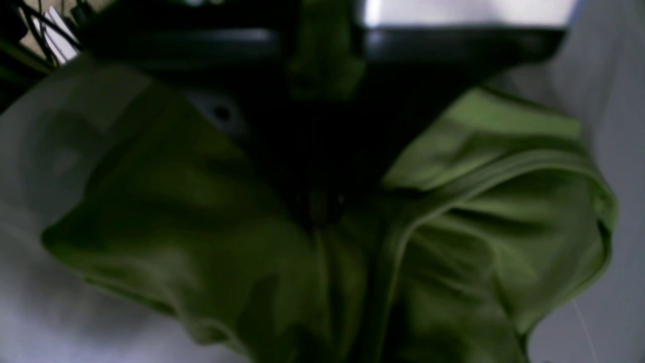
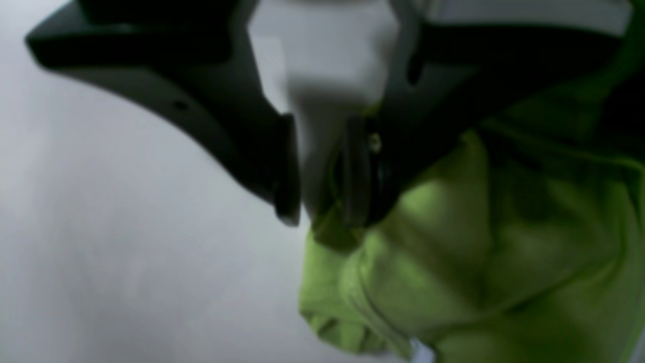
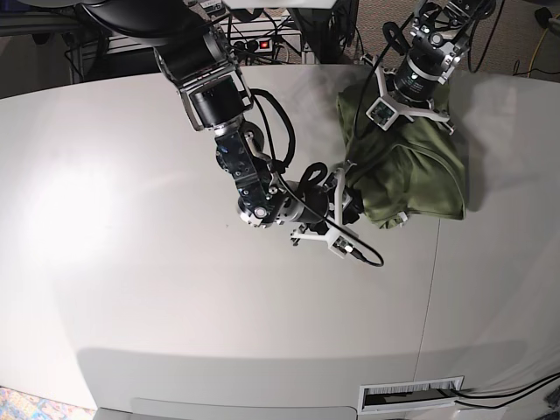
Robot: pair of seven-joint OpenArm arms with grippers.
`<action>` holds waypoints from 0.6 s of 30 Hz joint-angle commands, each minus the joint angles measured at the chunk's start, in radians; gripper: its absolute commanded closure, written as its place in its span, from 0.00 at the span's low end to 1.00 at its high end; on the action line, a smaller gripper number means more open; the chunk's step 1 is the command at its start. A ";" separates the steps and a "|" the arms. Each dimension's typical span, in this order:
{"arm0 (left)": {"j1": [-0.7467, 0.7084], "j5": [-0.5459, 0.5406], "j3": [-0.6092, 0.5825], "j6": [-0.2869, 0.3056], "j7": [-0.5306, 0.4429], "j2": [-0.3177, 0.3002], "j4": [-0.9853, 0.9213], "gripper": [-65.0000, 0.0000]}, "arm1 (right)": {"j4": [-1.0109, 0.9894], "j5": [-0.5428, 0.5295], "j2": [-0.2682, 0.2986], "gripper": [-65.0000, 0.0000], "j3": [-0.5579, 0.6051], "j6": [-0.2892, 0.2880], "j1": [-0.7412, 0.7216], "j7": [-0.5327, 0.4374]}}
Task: Fold the T-shirt properly
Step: 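Press and tuck the folded bundle with both grippers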
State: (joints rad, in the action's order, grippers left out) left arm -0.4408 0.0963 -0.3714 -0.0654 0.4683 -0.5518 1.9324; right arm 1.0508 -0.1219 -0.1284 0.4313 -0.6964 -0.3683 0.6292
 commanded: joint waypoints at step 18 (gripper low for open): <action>-0.005 0.068 0.003 0.007 -0.013 -0.008 0.013 1.00 | 0.181 0.034 -0.007 1.00 -0.129 -0.002 -0.025 0.203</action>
State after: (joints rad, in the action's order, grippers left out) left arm -0.4431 0.1570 -0.3717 -0.0586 0.4622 -0.5514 1.9324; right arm 1.2133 -0.0753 -0.1303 0.3016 -0.6983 -0.3702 0.8463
